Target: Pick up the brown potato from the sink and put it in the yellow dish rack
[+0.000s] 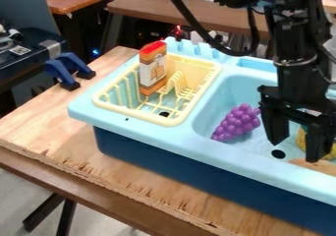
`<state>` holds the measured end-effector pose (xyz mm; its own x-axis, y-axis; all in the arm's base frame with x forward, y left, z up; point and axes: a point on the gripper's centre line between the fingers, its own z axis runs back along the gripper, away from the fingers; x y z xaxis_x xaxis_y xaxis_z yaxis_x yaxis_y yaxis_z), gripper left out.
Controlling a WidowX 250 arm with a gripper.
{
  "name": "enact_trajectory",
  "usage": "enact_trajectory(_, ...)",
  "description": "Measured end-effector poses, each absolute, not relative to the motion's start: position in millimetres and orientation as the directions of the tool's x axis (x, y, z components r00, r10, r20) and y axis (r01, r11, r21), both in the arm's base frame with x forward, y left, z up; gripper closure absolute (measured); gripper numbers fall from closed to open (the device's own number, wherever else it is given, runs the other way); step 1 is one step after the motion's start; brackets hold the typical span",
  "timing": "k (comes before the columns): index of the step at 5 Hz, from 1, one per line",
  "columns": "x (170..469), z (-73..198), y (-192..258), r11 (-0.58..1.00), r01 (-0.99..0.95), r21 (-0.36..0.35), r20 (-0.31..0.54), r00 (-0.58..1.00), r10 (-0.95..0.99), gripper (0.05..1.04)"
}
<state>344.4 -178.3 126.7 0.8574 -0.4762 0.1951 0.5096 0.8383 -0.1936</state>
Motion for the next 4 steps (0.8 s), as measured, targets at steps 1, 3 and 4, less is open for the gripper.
enact_trajectory(1, 345.9, 114.1, -184.0, 0.814, 0.533, -0.233, 0.199, 0.845, -0.496, 0.081)
enact_trajectory(3, 362.2, 101.0, -192.5, 0.769, 0.591, -0.243, 0.207, 0.806, -0.554, 0.081)
enact_trajectory(4, 357.8, 99.4, -191.5, 0.743, 0.619, -0.253, 0.237, 0.784, -0.573, 0.081)
